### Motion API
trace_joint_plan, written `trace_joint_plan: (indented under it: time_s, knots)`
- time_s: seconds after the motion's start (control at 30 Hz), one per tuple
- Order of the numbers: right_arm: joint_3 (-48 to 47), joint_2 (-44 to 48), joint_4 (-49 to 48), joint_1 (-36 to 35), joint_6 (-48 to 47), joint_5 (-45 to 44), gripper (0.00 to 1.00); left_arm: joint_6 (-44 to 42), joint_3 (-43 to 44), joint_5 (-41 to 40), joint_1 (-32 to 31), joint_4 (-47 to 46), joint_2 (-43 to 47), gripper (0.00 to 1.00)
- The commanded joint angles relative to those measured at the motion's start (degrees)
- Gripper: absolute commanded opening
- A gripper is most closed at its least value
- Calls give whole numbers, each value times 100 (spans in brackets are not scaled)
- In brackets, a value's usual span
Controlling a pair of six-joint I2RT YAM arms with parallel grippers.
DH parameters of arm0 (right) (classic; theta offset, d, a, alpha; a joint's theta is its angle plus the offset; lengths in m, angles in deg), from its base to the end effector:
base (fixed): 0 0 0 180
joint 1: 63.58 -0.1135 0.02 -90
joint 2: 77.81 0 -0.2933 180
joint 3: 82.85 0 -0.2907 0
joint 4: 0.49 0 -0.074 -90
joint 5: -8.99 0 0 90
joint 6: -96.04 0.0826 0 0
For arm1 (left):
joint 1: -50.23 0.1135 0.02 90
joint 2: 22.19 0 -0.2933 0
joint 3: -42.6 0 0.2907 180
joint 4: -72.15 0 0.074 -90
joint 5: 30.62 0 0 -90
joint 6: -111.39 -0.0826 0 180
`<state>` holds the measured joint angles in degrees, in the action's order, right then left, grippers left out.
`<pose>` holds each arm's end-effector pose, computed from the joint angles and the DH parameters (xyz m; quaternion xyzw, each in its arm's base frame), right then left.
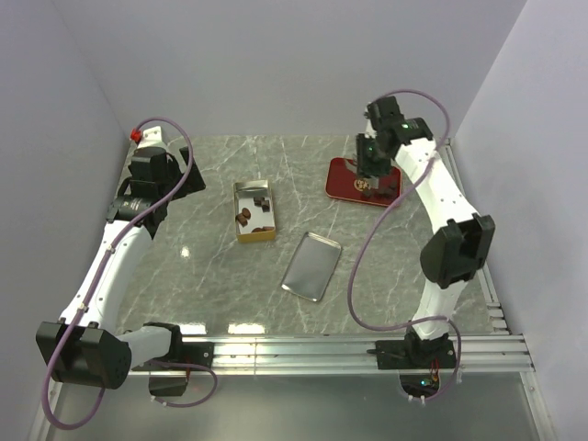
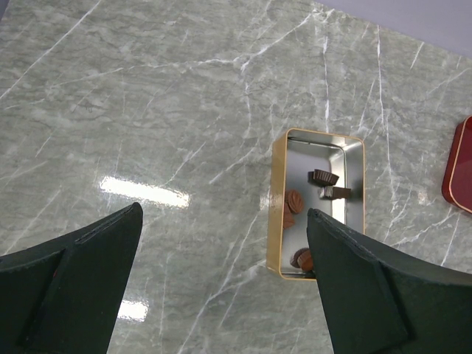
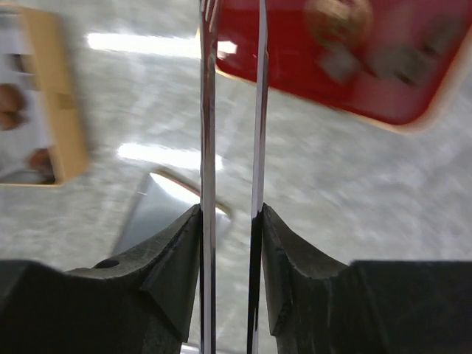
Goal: Pack the chocolate
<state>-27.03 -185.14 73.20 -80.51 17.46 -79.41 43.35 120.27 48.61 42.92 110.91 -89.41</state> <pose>0.4501 0.1394 0.3467 -0.0500 0.9570 0.0828 0.2734 0.3282 -0.0265 0.3631 -0.1567 0.8417 -0.0510 0.5143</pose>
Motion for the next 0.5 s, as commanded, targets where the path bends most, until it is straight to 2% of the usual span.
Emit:
trace_joint_plan:
  time_s: [0.0, 0.3, 0.47]
  knots:
    - [485, 616, -35, 198, -96, -441, 42, 37, -72, 22, 19, -189, 122, 100]
    - [1145, 863, -8, 225, 299, -714, 42, 90, -45, 154, 10, -224, 16, 100]
    - [1207, 828, 89, 260, 396, -908, 43, 90, -63, 154, -7, -224, 25, 99]
